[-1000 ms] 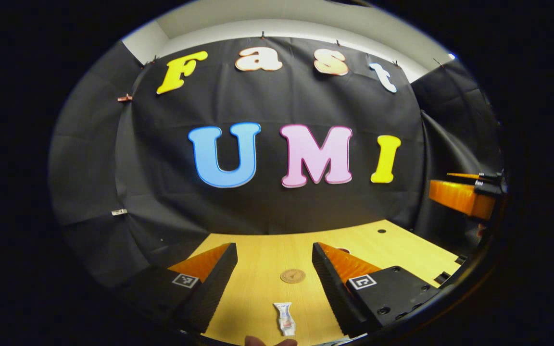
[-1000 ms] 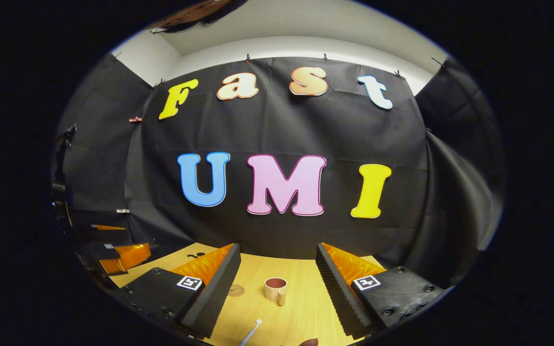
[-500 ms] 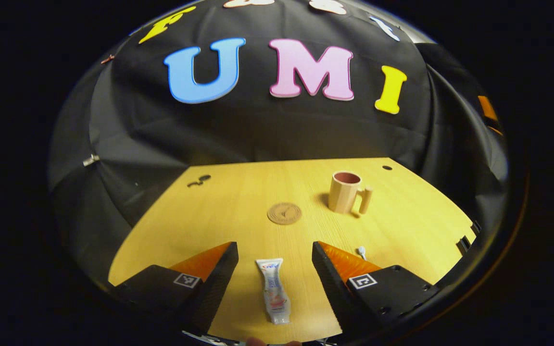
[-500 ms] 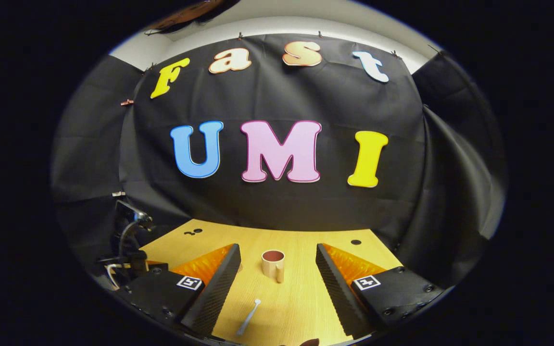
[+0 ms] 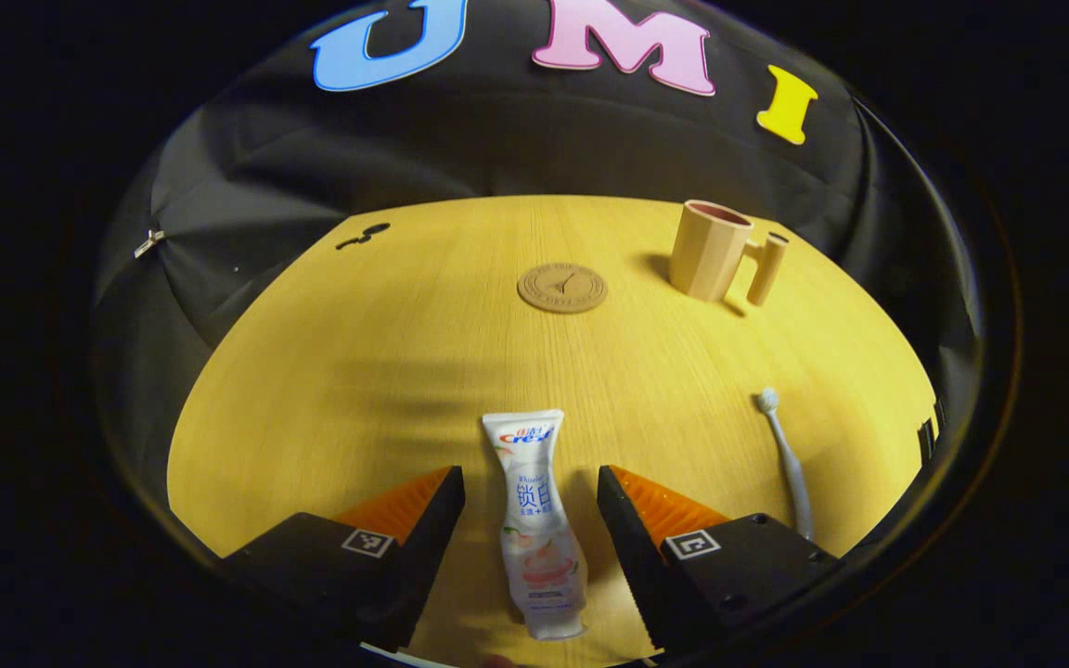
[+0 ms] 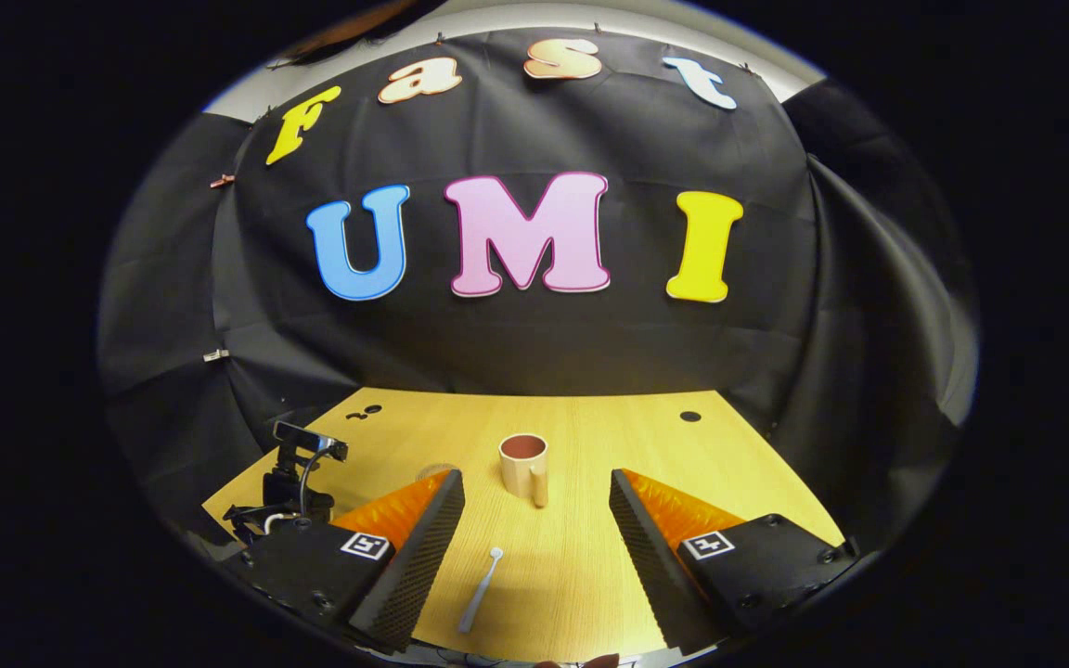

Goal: Put the toothbrush and toothpaste on the desktop into the cup, then pick up the cup and place it on the coaster on the desktop.

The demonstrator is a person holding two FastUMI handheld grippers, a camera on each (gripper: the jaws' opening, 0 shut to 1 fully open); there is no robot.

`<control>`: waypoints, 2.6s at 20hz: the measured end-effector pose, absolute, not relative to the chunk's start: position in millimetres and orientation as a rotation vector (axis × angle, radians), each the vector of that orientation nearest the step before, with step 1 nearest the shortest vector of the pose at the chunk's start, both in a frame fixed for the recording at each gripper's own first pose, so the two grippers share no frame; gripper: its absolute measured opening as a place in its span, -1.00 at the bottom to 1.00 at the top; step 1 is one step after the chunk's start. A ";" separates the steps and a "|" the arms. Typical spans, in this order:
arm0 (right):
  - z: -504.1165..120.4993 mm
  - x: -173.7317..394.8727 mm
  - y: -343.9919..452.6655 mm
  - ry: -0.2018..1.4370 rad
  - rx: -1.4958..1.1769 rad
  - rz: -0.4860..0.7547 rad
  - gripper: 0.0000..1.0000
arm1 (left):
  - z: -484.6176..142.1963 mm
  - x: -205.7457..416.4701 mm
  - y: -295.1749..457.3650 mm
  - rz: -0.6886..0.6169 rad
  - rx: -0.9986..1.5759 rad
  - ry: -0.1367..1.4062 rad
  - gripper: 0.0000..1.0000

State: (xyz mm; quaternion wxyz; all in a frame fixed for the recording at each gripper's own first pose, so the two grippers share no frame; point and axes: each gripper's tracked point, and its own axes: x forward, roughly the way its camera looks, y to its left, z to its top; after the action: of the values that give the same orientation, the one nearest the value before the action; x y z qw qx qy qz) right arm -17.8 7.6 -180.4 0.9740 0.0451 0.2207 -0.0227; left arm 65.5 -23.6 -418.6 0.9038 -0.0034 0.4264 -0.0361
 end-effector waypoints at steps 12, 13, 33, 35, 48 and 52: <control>-265.8 -25.2 22.9 0.784 0.045 -0.076 0.96 | -417.2 70.6 -26.6 -0.108 -0.065 0.889 -0.48; -274.0 -27.0 30.1 0.822 0.049 -0.063 0.96 | -411.6 68.6 -24.5 -0.109 -0.088 0.884 -0.53; -445.2 -39.0 89.8 1.238 -0.002 -0.037 0.05 | -284.8 40.1 53.7 -0.111 -0.185 0.629 -0.60; -450.5 -39.4 94.1 1.248 0.027 -0.045 -0.07 | -283.0 39.7 59.3 -0.105 -0.179 0.626 -0.60; -402.4 -20.8 88.1 0.985 0.250 0.036 -0.86 | -198.7 116.1 -1.9 -0.161 -0.242 0.426 -0.60; -336.7 -5.7 62.6 0.782 0.331 0.079 -0.87 | -139.7 176.9 -65.2 -0.257 -0.398 0.250 -0.60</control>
State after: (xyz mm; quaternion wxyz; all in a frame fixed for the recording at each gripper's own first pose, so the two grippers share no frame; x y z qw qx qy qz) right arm -5.7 62.6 -336.7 0.9104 0.1605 0.3794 0.0382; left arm 176.9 -65.2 -139.7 0.9644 -0.1966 0.1234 -0.1267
